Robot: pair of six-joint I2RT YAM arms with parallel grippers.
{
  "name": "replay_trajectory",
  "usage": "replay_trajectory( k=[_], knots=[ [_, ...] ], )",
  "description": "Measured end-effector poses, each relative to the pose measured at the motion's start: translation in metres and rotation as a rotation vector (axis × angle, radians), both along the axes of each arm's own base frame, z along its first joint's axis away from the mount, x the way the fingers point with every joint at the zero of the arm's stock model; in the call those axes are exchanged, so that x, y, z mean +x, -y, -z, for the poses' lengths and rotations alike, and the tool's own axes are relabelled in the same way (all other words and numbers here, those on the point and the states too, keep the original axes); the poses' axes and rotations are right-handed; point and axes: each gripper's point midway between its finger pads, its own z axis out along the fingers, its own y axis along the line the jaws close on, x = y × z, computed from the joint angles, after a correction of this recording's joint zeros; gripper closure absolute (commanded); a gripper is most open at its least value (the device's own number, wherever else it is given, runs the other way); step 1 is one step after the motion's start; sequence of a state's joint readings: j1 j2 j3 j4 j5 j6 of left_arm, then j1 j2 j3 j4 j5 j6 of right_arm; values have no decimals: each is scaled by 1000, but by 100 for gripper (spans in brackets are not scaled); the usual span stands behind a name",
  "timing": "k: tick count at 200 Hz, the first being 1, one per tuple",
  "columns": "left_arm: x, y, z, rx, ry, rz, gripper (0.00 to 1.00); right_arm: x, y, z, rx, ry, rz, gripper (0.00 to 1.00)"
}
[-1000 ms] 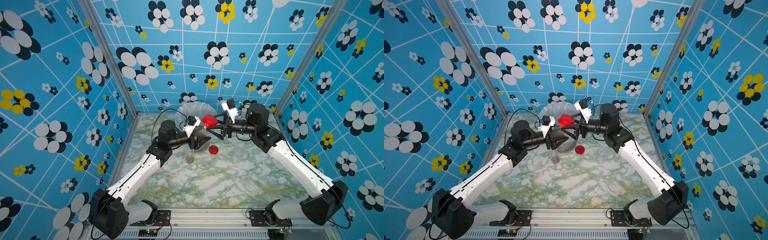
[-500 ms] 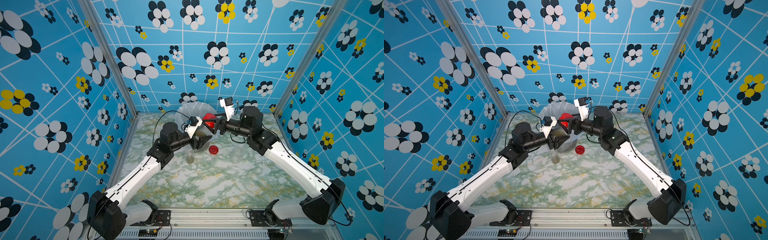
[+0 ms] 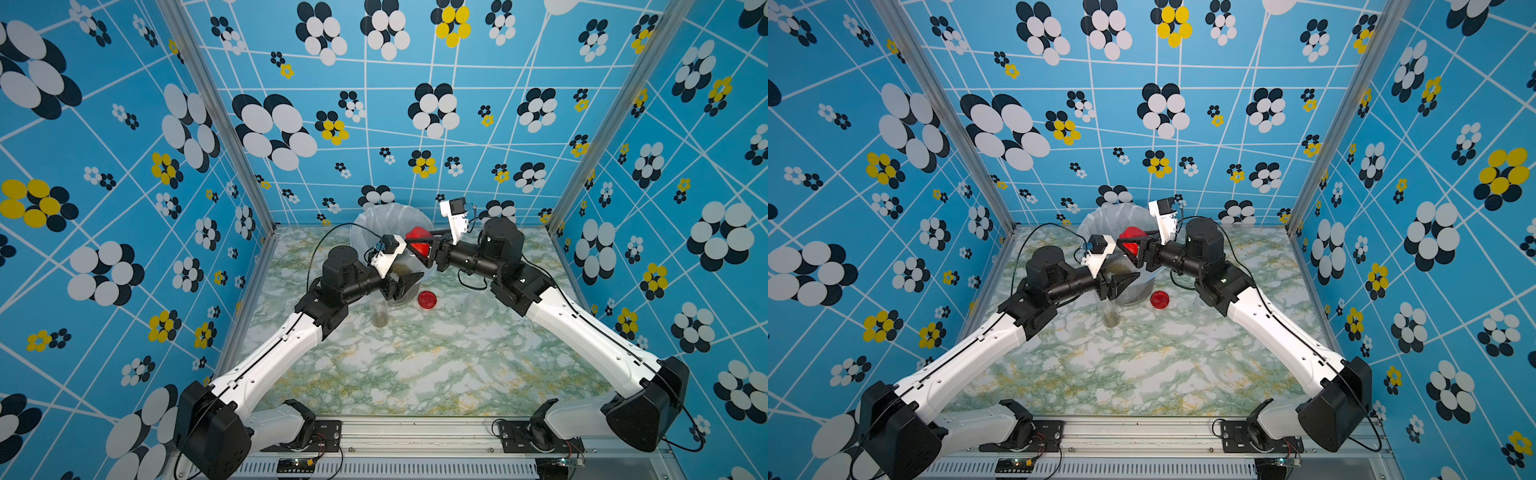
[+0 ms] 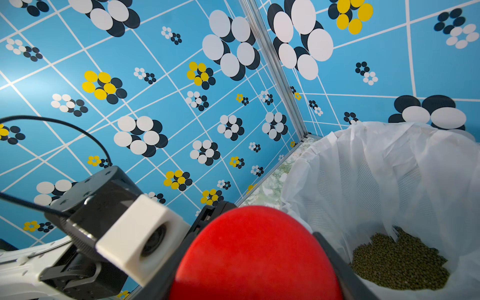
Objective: Empty moldy mung beans from jars
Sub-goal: Unscrew the lid from the jar.
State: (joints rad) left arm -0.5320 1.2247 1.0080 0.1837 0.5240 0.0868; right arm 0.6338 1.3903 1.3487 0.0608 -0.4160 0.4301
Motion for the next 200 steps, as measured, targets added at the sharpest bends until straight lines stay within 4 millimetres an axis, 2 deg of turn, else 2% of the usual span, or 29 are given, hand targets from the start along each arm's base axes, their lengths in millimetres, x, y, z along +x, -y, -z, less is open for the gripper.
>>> replay_trajectory(
  k=[37, 75, 103, 146, 200],
  knots=[
    [-5, 0, -3, -19, 15, 57, 38, -9, -1, -3, -17, 54, -85, 39],
    [-18, 0, -5, -43, 3, 179, 38, -28, 0, -12, -55, 161, -236, 40],
    [-26, 3, -4, -49, -4, 249, 38, -39, 2, -12, -86, 218, -319, 40],
    [-27, 5, -1, -47, -15, 269, 38, -40, 5, -9, -137, 257, -331, 38],
    [-20, 3, 0, -41, -11, 228, 38, -32, 7, -11, -146, 258, -276, 38]
  ],
)
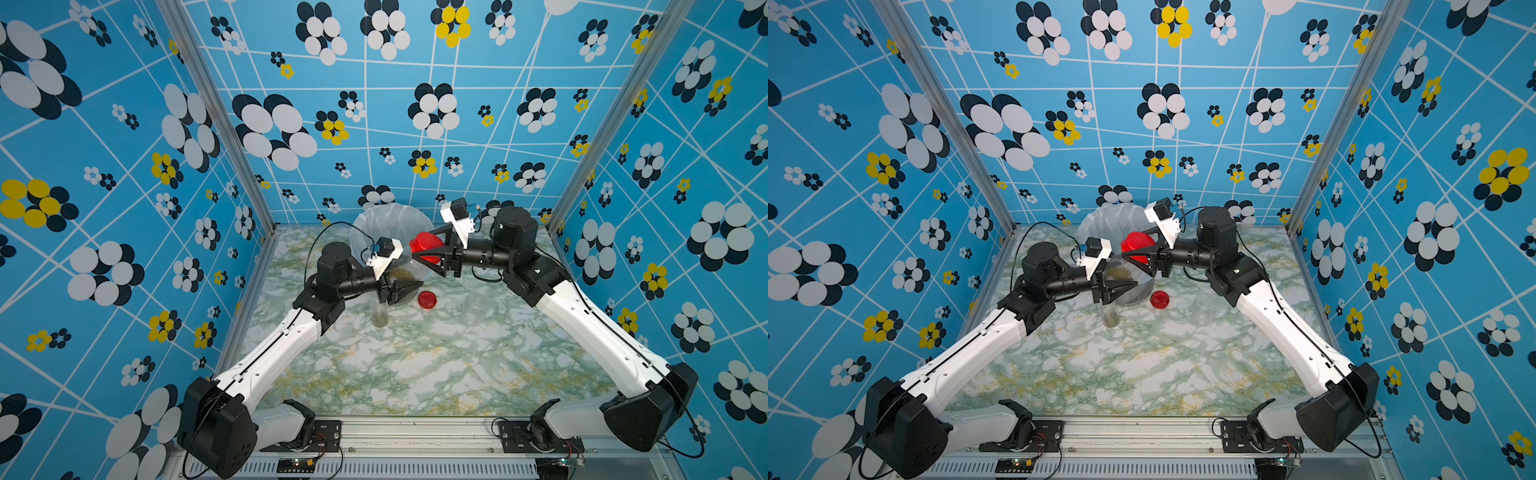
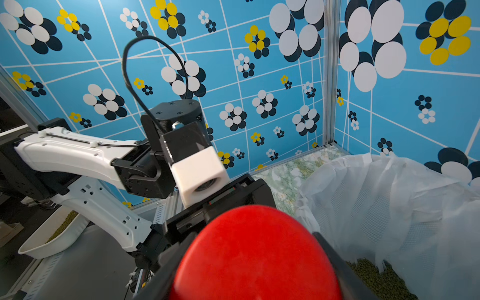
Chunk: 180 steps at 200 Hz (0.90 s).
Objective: Empty moldy mung beans from jars
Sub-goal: Unscrew the lid from the jar, then place the lid at the center of the board.
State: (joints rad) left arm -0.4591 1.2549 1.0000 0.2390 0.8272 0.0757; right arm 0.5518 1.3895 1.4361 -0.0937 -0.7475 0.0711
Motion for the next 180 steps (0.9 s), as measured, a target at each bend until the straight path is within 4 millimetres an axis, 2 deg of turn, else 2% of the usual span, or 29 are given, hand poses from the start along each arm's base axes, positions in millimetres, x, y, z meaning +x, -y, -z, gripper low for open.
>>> replay_trajectory(
  k=[30, 52, 75, 92, 102, 112, 129, 143, 159, 180],
  knots=[
    [5, -2, 0, 1, 1, -26, 38, 1, 8, -13, 23, 15, 51, 38],
    [22, -13, 2, 5, -8, -119, 38, -10, 19, -31, 52, 36, 83, 39],
    [35, -21, 2, 8, -9, -192, 38, -13, 38, -50, 78, 82, 189, 39],
    [38, -24, 2, 6, -13, -224, 38, -6, 53, -48, 75, 89, 297, 39],
    [38, -26, 1, 3, -14, -236, 38, 3, 64, -35, 59, 75, 378, 38],
    [37, -28, -3, -2, -6, -250, 38, 15, 76, -15, 28, 47, 463, 38],
    [33, -33, -14, -19, 14, -267, 38, 38, 100, 34, -45, -27, 622, 40],
    [29, -35, -22, -33, 31, -276, 38, 53, 121, 82, -125, -93, 755, 40],
    [26, -37, -28, -44, 39, -286, 38, 59, 142, 127, -207, -149, 874, 40],
    [25, -37, -30, -47, 44, -292, 38, 58, 167, 164, -261, -188, 987, 40]
  ],
)
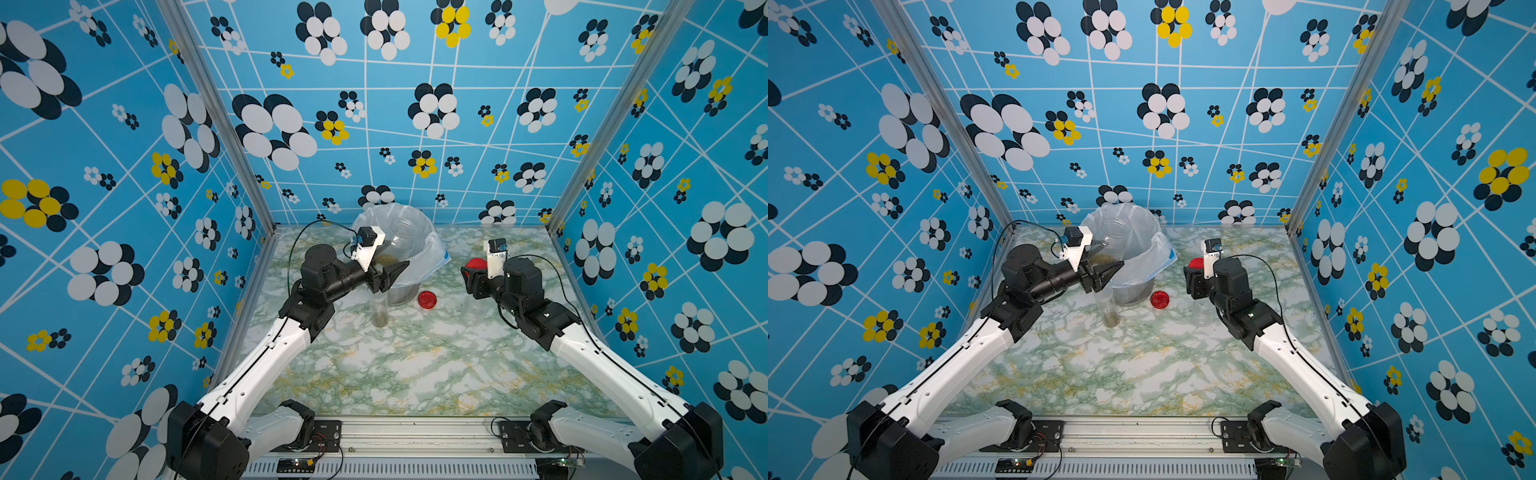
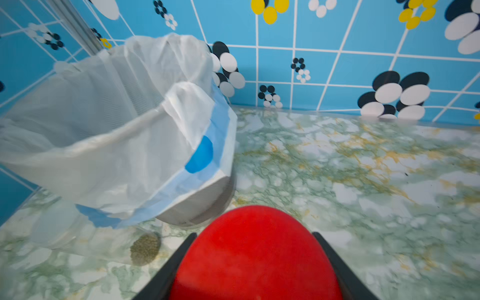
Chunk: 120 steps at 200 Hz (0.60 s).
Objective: Empty moldy mung beans from jars
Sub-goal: Place the lid at the center of the board.
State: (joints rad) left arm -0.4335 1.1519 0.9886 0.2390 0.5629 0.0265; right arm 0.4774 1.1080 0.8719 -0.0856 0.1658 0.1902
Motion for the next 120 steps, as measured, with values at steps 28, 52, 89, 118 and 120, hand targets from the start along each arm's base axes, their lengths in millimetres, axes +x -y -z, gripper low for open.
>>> replay_trajectory(
  k=[28, 52, 89, 118, 120],
  knots=[
    [-1, 1, 3, 7, -13, -2, 37, 0, 26, 3, -5, 18, 107, 40],
    [-1, 2, 7, 15, -30, -5, 37, 0, 43, -10, 18, 72, 192, 39],
    [2, 0, 8, 17, -32, -28, 36, -8, 78, 23, 30, 41, 341, 38],
    [4, -1, 11, 26, -43, -42, 36, -9, 93, 52, 25, -19, 415, 37],
    [4, -1, 11, 26, -44, -43, 36, -9, 93, 53, 25, -21, 419, 37]
  ],
)
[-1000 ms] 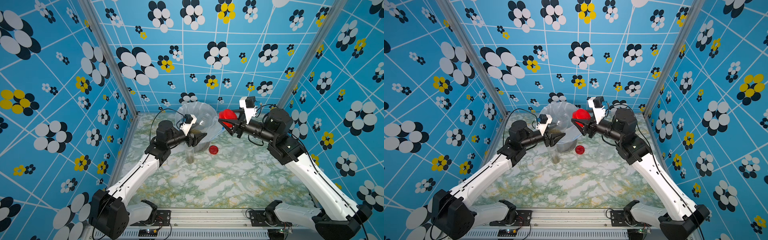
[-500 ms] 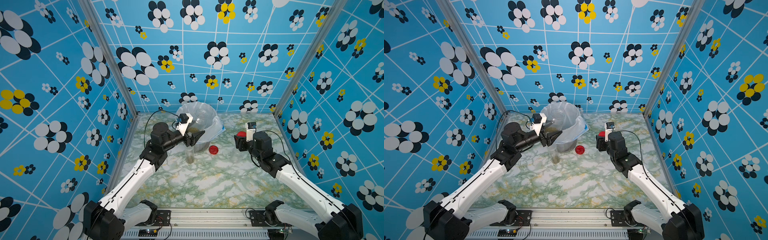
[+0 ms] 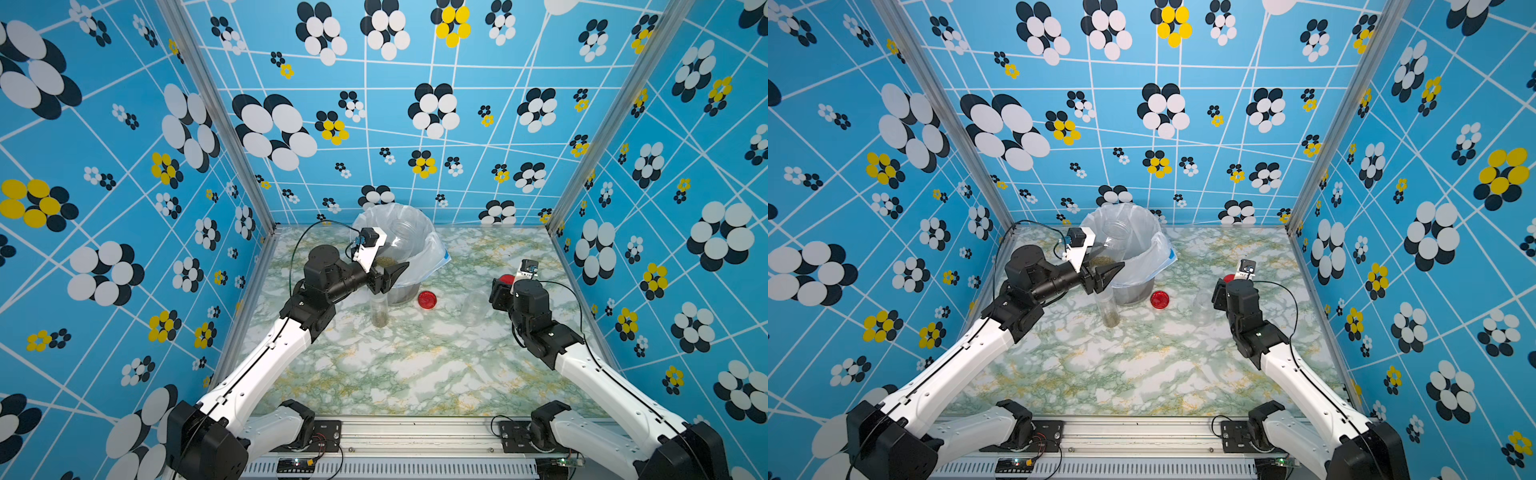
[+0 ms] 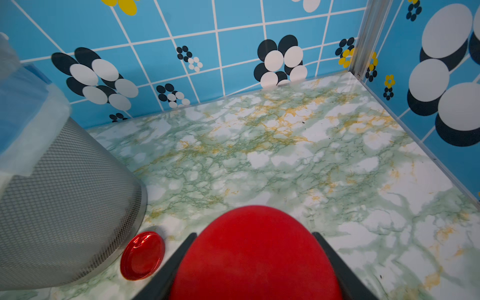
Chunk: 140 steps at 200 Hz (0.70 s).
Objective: Empty moldy mung beans from jars
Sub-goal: Place the lid at the center of the board.
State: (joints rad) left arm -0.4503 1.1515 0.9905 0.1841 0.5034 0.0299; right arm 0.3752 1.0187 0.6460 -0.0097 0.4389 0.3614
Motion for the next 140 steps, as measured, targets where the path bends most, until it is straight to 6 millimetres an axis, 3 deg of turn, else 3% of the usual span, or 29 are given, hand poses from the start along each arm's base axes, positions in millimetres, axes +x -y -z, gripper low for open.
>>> replay_trajectory(
  k=[55, 82, 140],
  knots=[
    [-3, 4, 3, 39, -2, -12, 35, 10, 39, 42, 58, -92, 162, 37],
    [-5, 4, 2, 51, 2, -19, 35, 10, 38, 63, 77, -149, 167, 36],
    [-6, 3, 5, 64, -15, -28, 35, 17, 36, 92, 108, -235, 195, 22]
  ],
)
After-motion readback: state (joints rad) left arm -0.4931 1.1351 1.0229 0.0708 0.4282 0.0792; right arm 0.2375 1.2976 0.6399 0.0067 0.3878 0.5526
